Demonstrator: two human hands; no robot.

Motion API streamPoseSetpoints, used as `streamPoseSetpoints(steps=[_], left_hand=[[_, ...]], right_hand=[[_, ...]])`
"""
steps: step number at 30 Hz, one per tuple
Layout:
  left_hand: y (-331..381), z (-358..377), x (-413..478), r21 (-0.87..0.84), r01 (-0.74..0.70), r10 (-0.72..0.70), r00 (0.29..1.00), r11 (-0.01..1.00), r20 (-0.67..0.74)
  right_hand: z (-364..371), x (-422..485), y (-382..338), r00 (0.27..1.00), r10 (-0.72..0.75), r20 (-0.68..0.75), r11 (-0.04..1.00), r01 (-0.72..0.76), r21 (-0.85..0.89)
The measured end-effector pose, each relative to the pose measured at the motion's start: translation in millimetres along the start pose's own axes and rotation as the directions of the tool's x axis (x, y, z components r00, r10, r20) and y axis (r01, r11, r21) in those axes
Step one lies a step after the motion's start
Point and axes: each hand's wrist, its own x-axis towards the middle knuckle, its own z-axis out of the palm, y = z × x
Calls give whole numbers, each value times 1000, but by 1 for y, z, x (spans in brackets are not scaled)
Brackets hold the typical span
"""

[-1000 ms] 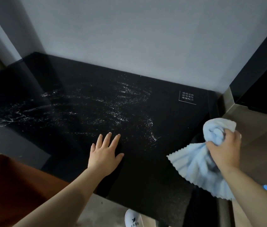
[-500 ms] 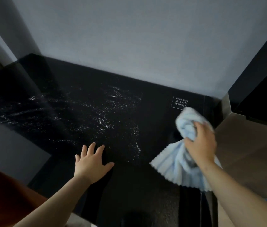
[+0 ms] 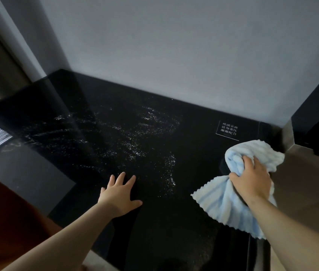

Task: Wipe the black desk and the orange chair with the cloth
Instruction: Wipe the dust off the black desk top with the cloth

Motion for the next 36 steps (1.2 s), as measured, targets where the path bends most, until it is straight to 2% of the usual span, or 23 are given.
streamPoseSetpoints(steps=[4, 7, 8, 10, 11, 12, 13, 15, 16, 18, 20, 22, 24, 25, 26, 27, 29, 30, 31, 32, 33, 34, 36], left_hand=[[1, 0, -1, 7, -3, 3, 1000, 1000, -1], [0, 1, -2, 21, -7, 7, 1000, 1000, -23], [-1, 2, -2, 26, -10, 10, 999, 1000, -33], [-3, 3, -3, 37, -16, 18, 998, 999, -58], [-5, 5, -4, 43, -19, 22, 997, 999, -71], [-6, 6, -5, 52, -26, 30, 997, 998, -78], [-8, 7, -6, 64, -36, 41, 996, 997, -81], [-11, 8, -8, 75, -48, 55, 995, 996, -87], [-12, 9, -8, 72, -50, 57, 994, 996, -90], [-12, 10, -8, 60, -57, 62, 994, 997, -95], [-13, 11, -8, 54, -63, 68, 992, 997, -102], [-16, 12, -8, 66, -75, 82, 991, 995, -110], [-20, 12, -9, 78, -90, 99, 988, 993, -120], [-21, 12, -10, 80, -98, 107, 987, 992, -122], [-24, 11, -10, 80, -109, 118, 986, 991, -118], [-26, 11, -11, 77, -123, 131, 985, 989, -110], [-28, 10, -12, 71, -146, 153, 983, 987, -99], [-29, 11, -12, 67, -152, 158, 982, 986, -101], [-29, 11, -13, 64, -154, 160, 981, 986, -106], [-29, 11, -13, 66, -155, 162, 980, 986, -112], [-30, 12, -13, 73, -155, 163, 979, 985, -121], [-31, 12, -12, 81, -154, 164, 978, 985, -132], [-35, 12, -11, 96, -160, 173, 974, 982, -146]], right_hand=[[-3, -8, -11, 999, -51, 15, 999, 51, 11], [5, -42, -46, 967, -251, 35, 967, 249, 48], [8, -57, -60, 927, -373, 41, 924, 367, 111], [13, -79, -78, 775, -629, 66, 765, 602, 231], [15, -77, -78, 700, -712, 49, 690, 686, 230], [15, -66, -72, 691, -722, 35, 680, 700, 216], [14, -51, -64, 761, -647, 41, 752, 629, 197], [10, -22, -45, 947, -315, 60, 947, 309, 91], [8, -13, -39, 984, -171, 47, 984, 169, 50], [7, -14, -45, 997, -64, 35, 998, 64, 19], [10, -36, -68, 987, -161, 25, 987, 160, 36], [18, -69, -91, 906, -422, 37, 901, 414, 133], [22, -94, -101, 727, -683, 79, 723, 656, 216], [22, -91, -101, 654, -749, 106, 659, 718, 224], [21, -79, -98, 652, -746, 135, 664, 713, 226], [20, -65, -94, 714, -682, 159, 730, 649, 213], [17, -36, -85, 896, -417, 155, 907, 399, 131], [15, -27, -84, 950, -282, 135, 959, 274, 78], [16, -28, -88, 968, -220, 122, 976, 218, 29], [18, -35, -95, 960, -247, 131, 968, 250, -1], [22, -47, -105, 926, -343, 157, 938, 346, 9], [27, -63, -114, 849, -486, 207, 873, 482, 72], [31, -85, -122, 638, -704, 313, 706, 675, 213]])
